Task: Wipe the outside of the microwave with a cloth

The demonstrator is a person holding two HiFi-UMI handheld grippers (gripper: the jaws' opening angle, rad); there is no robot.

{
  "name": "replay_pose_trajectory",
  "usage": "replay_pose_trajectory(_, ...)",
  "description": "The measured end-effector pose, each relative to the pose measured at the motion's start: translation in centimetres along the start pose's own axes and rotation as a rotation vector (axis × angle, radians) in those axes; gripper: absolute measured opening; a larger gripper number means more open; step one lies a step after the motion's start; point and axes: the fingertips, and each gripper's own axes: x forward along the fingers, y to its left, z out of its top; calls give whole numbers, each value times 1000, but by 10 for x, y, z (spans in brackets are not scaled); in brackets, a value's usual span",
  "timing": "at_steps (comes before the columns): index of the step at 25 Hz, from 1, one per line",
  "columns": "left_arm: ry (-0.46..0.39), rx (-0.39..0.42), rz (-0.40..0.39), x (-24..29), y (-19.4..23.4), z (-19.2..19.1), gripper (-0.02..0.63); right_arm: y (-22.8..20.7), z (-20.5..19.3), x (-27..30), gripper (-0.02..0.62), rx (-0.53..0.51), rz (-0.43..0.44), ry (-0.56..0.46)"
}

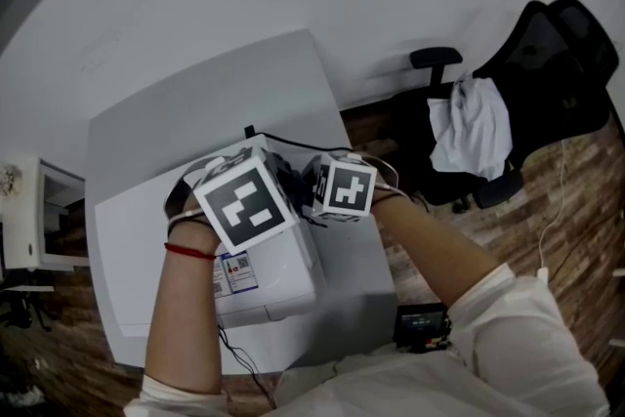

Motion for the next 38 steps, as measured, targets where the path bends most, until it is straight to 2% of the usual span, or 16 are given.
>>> replay_pose_trajectory(6,-21,-9,-20,0,-27,-1,64,23,-9,-1,67,57,25,-43)
replay_pose_trajectory(11,-56,-33,-4,-5,-46,-4,64,44,-10,-6,67,67,25,-62)
replay_pose_trajectory(20,-78,-42,-23,-12,-82,-7,64,82,-18,-18,67,91,30,-100)
replay_pose_trajectory(38,-190,-50,-24,-28,-149,-27,63,155,-23,-42,67,50,61,-59)
